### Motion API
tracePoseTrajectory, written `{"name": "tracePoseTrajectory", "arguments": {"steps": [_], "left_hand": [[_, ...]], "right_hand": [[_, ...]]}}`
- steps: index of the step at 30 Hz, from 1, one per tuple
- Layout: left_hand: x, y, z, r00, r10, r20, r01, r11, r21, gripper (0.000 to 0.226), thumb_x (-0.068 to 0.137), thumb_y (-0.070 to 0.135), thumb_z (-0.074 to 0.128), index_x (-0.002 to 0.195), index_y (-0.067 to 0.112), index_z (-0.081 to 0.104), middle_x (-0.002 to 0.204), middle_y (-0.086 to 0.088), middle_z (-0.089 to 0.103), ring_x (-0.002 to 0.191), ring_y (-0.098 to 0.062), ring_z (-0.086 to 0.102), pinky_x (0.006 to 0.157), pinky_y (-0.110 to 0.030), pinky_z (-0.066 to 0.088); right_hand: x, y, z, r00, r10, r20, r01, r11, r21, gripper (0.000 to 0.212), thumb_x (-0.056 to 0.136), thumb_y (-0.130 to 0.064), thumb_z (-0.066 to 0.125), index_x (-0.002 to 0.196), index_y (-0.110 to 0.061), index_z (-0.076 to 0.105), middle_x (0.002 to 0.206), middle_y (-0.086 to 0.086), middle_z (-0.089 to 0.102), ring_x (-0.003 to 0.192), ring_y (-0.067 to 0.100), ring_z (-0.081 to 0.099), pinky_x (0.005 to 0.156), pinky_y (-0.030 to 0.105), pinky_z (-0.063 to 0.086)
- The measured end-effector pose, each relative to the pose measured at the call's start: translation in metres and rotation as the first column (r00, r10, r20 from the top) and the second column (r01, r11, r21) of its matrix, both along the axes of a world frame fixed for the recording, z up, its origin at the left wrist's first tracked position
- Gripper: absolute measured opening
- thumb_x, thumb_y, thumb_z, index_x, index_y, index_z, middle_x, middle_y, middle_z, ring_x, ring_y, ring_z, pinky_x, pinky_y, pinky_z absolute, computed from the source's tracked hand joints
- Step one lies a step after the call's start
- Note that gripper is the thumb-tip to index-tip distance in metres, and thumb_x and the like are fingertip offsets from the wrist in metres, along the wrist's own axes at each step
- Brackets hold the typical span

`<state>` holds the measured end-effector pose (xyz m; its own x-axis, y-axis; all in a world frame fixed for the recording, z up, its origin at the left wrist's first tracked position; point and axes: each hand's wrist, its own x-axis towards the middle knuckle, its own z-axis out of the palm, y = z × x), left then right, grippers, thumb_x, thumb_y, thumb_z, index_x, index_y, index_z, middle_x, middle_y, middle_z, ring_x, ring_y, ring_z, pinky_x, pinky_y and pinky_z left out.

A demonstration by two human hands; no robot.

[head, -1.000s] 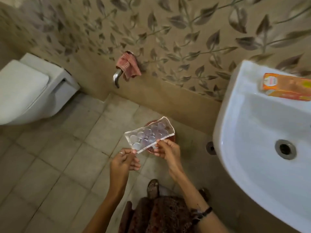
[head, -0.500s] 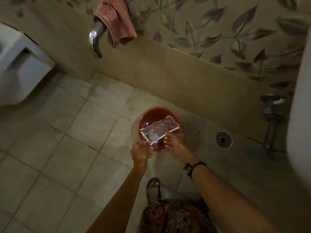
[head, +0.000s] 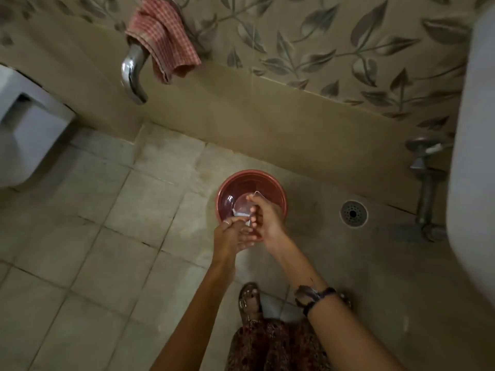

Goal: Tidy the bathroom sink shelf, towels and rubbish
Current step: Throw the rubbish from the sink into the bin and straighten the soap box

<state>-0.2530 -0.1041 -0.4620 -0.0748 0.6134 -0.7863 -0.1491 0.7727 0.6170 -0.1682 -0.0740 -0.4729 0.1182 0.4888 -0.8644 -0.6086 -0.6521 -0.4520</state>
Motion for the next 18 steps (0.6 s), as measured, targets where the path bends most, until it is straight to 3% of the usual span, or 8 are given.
{"name": "tracePoseTrajectory", "arguments": {"steps": [3,6,11,15,18], "left_hand": [[0.01,0.007,0.049,0.999,0.032,0.024,-0.035,0.99,0.139,0.017,0.093,0.005,0.045,0.09,0.006,0.062,0.052,-0.001,0.061,0.046,-0.014,0.057,0.047,-0.024,0.05],[0.023,0.008,0.105,0.998,0.004,0.059,-0.021,0.956,0.292,0.021,0.093,0.008,0.046,0.079,0.009,0.062,0.057,-0.004,0.06,0.053,-0.015,0.055,0.052,-0.025,0.046],[0.057,-0.007,0.205,0.97,-0.164,0.182,0.038,0.837,0.546,0.015,0.091,0.009,0.048,0.083,0.006,0.06,0.058,-0.01,0.058,0.051,-0.013,0.06,0.051,-0.021,0.051],[0.127,-0.026,0.261,0.912,-0.275,0.305,0.046,0.805,0.592,0.007,0.082,0.01,0.054,0.077,0.01,0.06,0.052,-0.004,0.061,0.046,-0.011,0.057,0.048,-0.019,0.048],[0.191,-0.041,0.289,0.893,-0.377,0.245,0.158,0.773,0.614,0.011,0.088,0.002,0.052,0.08,0.007,0.056,0.053,0.0,0.062,0.045,-0.009,0.056,0.047,-0.018,0.046]], "right_hand": [[0.004,-0.003,0.059,0.998,-0.004,-0.068,0.014,0.99,0.137,0.024,0.089,-0.024,0.055,0.067,-0.016,0.058,0.032,-0.007,0.038,0.024,0.007,0.03,0.034,0.009,0.021],[0.015,-0.011,0.125,0.994,0.006,-0.107,0.025,0.957,0.287,0.027,0.091,-0.025,0.053,0.066,-0.016,0.055,0.032,-0.007,0.035,0.025,0.007,0.029,0.032,0.01,0.021],[0.06,-0.034,0.24,0.989,-0.031,-0.148,0.106,0.841,0.53,0.016,0.093,-0.017,0.05,0.081,-0.013,0.06,0.043,-0.008,0.043,0.031,0.004,0.028,0.031,0.011,0.027],[0.123,-0.062,0.304,0.981,-0.183,-0.062,0.184,0.783,0.594,0.014,0.092,-0.016,0.05,0.083,-0.013,0.06,0.043,-0.006,0.043,0.031,0.005,0.026,0.033,0.011,0.023],[0.179,-0.084,0.332,0.951,-0.307,0.048,0.229,0.798,0.558,0.015,0.09,-0.015,0.05,0.079,-0.015,0.06,0.041,-0.006,0.04,0.031,0.007,0.025,0.035,0.013,0.019]]}}
